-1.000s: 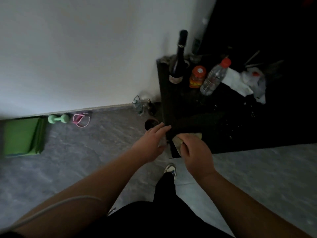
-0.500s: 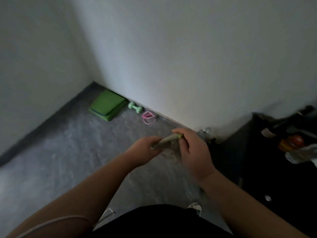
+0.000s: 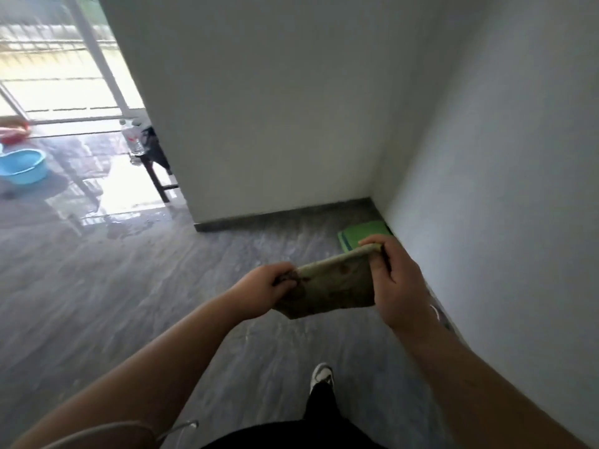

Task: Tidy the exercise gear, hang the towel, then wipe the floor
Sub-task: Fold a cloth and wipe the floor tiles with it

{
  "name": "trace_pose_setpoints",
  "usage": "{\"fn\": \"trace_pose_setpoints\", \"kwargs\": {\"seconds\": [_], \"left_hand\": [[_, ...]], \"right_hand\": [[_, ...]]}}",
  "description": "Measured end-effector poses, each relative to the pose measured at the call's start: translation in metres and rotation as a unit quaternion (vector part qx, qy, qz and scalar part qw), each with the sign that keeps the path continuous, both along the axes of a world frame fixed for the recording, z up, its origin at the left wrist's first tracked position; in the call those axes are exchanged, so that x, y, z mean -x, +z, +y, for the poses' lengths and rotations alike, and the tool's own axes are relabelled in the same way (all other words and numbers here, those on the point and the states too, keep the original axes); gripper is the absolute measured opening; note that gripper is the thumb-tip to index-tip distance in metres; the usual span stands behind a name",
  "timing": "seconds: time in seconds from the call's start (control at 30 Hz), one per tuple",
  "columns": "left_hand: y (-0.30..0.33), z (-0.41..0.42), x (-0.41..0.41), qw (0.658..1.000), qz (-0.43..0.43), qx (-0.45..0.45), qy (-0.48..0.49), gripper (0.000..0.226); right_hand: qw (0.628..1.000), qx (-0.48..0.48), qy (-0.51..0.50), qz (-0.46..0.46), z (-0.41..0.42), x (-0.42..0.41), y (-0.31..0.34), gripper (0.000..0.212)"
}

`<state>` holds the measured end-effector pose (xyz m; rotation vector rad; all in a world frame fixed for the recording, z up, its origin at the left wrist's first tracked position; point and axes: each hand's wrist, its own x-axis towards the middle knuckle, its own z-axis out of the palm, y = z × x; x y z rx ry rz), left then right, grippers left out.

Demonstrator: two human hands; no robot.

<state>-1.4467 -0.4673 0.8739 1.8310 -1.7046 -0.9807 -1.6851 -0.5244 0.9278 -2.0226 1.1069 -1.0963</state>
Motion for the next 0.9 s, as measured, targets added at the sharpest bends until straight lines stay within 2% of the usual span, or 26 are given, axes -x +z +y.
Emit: {"fn": "trace_pose_setpoints", "kwargs": {"seconds": [0.23, 0.37, 0.57, 0.67, 0.8, 0.9], "left_hand": [[-0.001, -0.019, -0.119, 0.986, -0.035, 0.011, 0.164, 0.015], [0.004, -0.04, -0.174, 0.958, -0.057, 0.02, 0.28, 0.019], [0.016, -0.051, -0.24, 0.911, -0.116, 0.038, 0.394, 0.021], [0.016, -0.039, -0.278, 0.905, -0.102, 0.027, 0.411, 0.025], [0.002, -0.018, -0.336, 0.915, -0.059, -0.024, 0.398, 0.016], [-0.023, -0.005, -0.387, 0.894, 0.003, -0.028, 0.447, 0.022]], "right_hand": [[0.995, -0.037, 0.095, -0.005, -0.1, -0.135, -0.022, 0.014], [0.988, -0.095, 0.121, -0.006, -0.158, -0.211, -0.031, 0.013], [0.977, -0.044, 0.205, 0.034, -0.213, -0.324, -0.036, 0.01], [0.964, -0.03, 0.254, 0.078, -0.226, -0.378, -0.043, 0.013], [0.944, -0.029, 0.309, 0.109, -0.231, -0.452, -0.053, 0.017], [0.937, -0.049, 0.332, 0.097, -0.226, -0.511, -0.058, 0.015]]}}
